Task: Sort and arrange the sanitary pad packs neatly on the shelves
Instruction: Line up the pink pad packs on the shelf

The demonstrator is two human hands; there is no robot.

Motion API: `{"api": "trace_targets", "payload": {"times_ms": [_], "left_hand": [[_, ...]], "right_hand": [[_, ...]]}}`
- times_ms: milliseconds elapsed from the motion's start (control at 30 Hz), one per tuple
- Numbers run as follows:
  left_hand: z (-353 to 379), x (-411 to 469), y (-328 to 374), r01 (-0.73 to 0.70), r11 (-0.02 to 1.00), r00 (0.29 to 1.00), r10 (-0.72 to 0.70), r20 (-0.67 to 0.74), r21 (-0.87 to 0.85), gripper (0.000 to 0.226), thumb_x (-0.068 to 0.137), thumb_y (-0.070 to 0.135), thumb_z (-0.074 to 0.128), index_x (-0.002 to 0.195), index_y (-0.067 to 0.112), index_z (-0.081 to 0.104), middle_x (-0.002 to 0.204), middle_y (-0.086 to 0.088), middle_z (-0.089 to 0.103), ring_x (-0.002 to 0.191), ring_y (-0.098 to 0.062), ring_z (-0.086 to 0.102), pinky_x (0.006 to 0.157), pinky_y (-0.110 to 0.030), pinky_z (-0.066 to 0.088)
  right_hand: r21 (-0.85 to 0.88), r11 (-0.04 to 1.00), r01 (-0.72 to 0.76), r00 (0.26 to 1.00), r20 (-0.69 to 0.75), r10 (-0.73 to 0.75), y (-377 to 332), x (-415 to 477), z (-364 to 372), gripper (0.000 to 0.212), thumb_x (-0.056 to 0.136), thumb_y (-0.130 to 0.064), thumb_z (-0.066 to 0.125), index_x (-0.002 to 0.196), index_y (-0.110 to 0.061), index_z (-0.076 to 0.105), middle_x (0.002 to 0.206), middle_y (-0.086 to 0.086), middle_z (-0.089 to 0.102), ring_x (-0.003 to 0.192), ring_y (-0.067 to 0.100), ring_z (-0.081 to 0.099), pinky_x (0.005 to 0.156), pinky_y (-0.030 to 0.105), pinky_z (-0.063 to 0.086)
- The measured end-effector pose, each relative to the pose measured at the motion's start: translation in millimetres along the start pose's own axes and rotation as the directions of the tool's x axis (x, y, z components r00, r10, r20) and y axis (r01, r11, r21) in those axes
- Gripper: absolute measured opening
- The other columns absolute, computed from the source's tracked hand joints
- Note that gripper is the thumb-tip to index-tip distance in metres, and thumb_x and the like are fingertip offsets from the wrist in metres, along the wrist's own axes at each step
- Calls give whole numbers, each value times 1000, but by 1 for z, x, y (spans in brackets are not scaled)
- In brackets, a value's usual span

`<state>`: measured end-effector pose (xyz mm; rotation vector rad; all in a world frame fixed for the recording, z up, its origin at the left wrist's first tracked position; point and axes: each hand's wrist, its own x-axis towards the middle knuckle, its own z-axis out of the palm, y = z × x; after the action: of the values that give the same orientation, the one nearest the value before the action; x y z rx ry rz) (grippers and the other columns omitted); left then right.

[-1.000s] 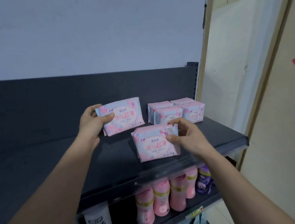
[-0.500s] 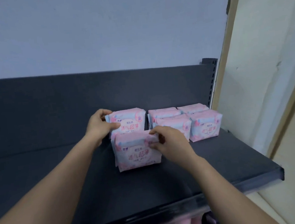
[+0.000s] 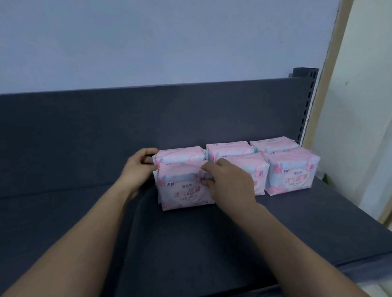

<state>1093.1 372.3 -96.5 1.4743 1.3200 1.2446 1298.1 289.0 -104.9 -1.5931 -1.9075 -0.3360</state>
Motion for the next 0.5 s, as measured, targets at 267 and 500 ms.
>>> {"api": "trace_targets", "payload": {"times_ms": [267, 500], "left_hand": [[-19, -29, 12, 74, 995, 906, -39, 422, -66, 63, 64, 40, 79, 122, 35, 54, 120, 8, 64, 112, -13, 60, 97, -35, 48], [-2, -45, 14, -60, 974, 933, -23, 358, 219, 88, 65, 14, 82, 135, 37, 34, 121, 11, 60, 114, -13, 59, 100, -35, 48]], "right_hand": [[-45, 999, -15, 1000, 3, 15, -1, 6, -1, 13, 90, -19, 59, 103, -20, 59, 92, 0, 62, 77, 26, 62, 53, 29, 30], [-17, 999, 34, 997, 77, -33, -3, 3, -8, 14, 90, -21, 56, 102, -20, 50, 97, 2, 59, 77, 25, 55, 57, 31, 33]]}}
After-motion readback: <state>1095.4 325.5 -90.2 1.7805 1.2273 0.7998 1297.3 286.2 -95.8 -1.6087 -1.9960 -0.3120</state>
